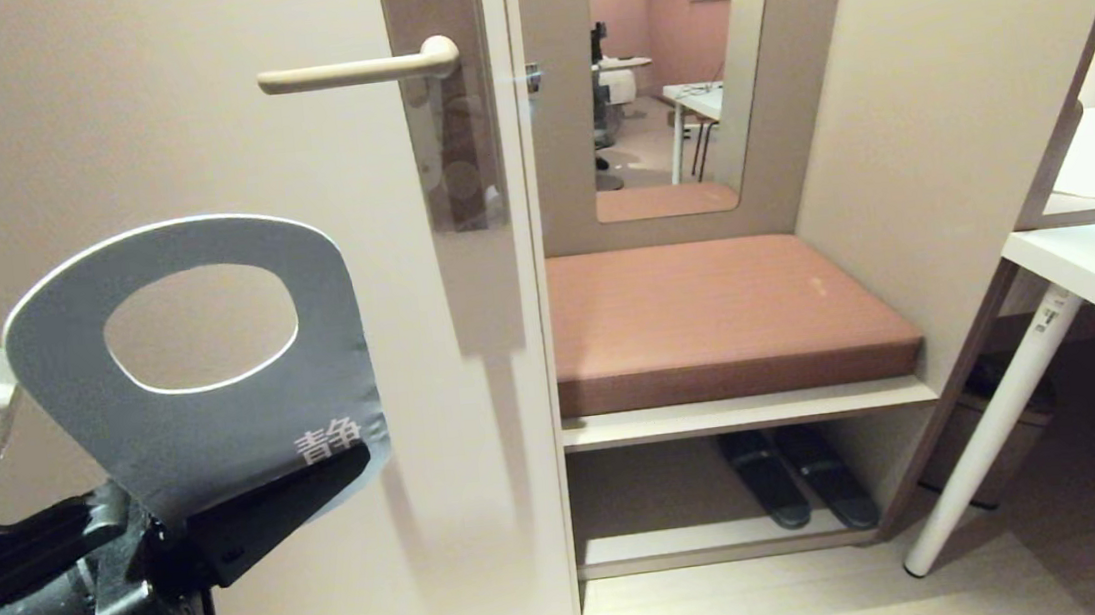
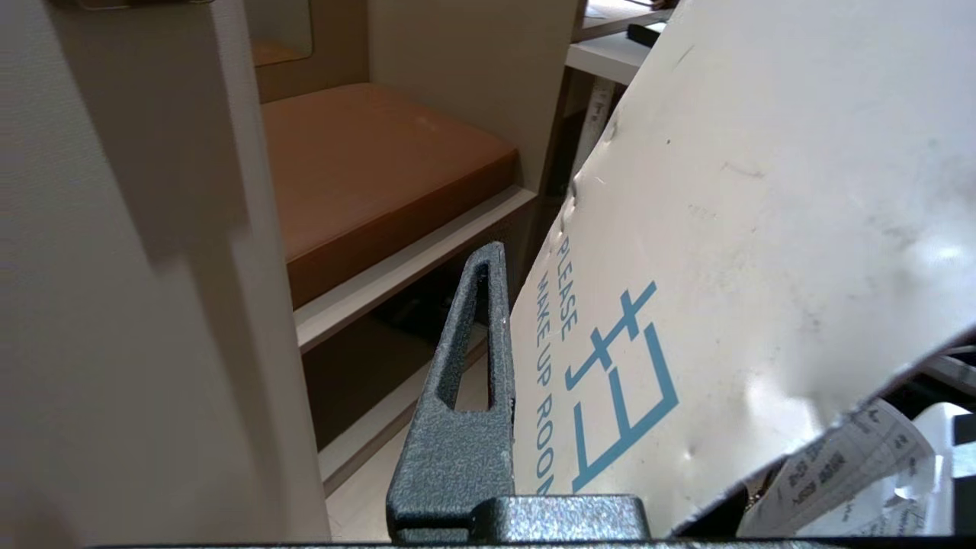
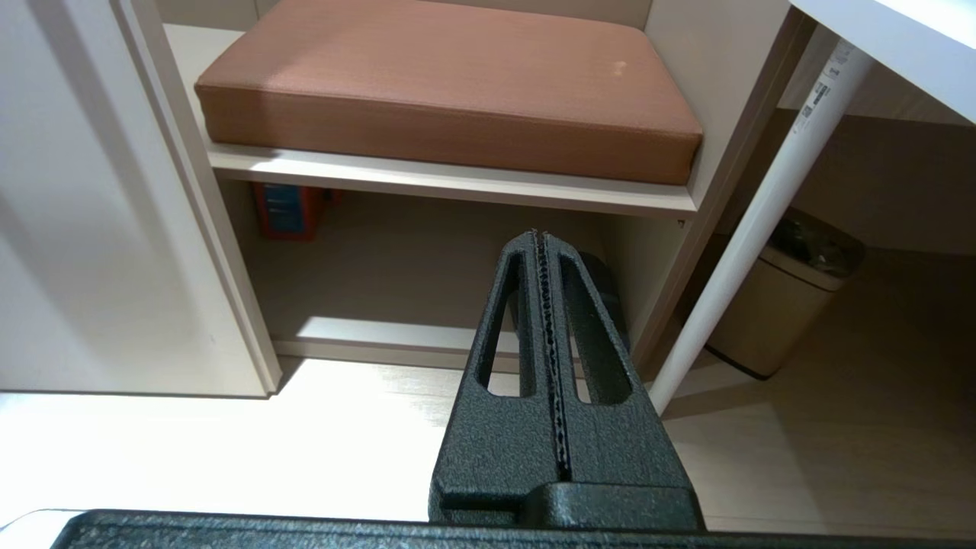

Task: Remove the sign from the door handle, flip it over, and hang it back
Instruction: Hang the sign back with the other side facing out

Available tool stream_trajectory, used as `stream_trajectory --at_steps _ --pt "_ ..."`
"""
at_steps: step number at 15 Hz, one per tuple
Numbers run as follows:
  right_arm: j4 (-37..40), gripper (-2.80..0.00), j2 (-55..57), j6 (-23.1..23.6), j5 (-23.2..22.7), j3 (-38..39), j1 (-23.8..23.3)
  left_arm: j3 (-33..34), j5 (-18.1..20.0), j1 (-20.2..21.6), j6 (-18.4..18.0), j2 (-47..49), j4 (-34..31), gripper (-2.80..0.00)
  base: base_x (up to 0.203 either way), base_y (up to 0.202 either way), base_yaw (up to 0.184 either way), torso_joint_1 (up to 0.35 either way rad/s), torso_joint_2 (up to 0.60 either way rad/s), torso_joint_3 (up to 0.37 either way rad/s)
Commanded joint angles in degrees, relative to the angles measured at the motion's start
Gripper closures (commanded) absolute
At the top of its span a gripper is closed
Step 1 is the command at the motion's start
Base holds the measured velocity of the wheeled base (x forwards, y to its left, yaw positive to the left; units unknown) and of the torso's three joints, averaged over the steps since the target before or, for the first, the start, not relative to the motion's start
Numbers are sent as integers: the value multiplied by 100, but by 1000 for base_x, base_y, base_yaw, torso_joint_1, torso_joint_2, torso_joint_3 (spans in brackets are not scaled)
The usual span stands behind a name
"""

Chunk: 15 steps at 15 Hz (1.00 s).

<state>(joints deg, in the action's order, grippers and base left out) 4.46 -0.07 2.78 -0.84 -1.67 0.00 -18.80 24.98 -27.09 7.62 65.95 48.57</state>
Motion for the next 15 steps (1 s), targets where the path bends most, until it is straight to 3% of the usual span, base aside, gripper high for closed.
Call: stream_trajectory --at_steps 1,6,11,15 --pt "3 0 7 3 -4 0 0 -18 -101 25 12 153 30 0 0 0 0 0 0 0" --pt "3 0 7 3 -4 0 0 -58 -792 138 4 118 -275 0 0 0 0 0 0 0" --pt "3 0 7 3 -4 0 0 -115 -913 494 -131 79 -312 0 0 0 0 0 0 0" --pt "3 0 7 3 -4 0 0 -584 -1032 743 -155 84 -751 0 0 0 0 0 0 0"
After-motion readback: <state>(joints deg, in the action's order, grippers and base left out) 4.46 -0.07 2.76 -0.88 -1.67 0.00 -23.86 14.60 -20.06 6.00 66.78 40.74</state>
